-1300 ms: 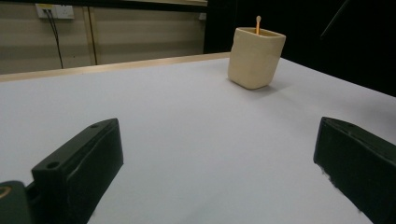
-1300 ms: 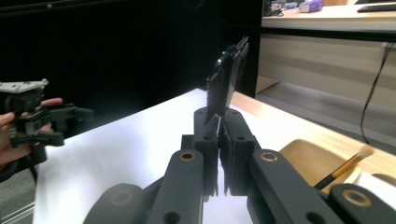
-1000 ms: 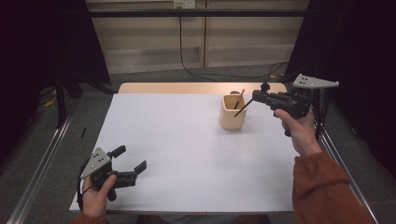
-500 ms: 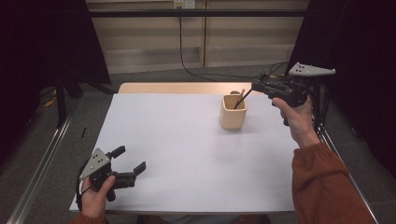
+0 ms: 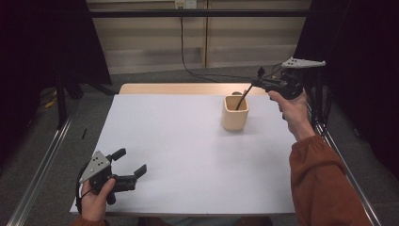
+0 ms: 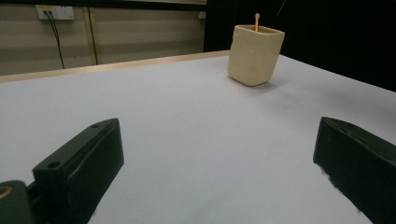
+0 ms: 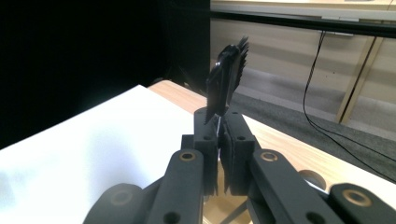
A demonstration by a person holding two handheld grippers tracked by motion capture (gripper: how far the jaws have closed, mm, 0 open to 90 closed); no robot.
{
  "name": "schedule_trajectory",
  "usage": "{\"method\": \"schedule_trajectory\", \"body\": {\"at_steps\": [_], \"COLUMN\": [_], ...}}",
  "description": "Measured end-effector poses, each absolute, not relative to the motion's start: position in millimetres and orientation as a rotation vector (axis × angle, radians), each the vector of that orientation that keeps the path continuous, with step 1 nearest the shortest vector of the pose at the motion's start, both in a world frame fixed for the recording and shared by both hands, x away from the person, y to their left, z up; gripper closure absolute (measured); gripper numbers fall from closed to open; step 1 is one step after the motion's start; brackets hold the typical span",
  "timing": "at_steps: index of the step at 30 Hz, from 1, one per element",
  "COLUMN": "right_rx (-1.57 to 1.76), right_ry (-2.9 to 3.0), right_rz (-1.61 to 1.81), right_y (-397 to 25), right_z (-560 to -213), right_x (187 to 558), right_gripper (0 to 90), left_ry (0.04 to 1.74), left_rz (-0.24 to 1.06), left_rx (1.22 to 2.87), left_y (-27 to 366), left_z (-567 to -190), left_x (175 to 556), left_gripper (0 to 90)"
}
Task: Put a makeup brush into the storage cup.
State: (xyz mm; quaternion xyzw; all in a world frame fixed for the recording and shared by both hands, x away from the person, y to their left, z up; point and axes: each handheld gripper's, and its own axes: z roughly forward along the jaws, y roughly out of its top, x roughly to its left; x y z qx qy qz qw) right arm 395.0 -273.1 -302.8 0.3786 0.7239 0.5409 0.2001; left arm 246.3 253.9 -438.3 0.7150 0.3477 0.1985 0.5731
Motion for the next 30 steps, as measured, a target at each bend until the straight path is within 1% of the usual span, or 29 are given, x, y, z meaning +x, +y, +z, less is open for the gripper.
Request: {"method": "schedule_trajectory", "body": {"at_steps": [12,30], "right_rx": [1.091,1.126], "right_ry": [2.029,2.056], "right_rz": [1.48,1.46], "right_y": [-270,-263], "right_z": [-308,-332], "right_x": [407,413], "right_gripper": [85.6,85.6], "left_ry": [0.807,0.806], "left_rz": [0.467,0.467], "left_rx": [1.68,1.681], "left_y": [254,255], "left_z": [-438,-438], "left_x": [246,247], "left_gripper": [1.6,1.7]}}
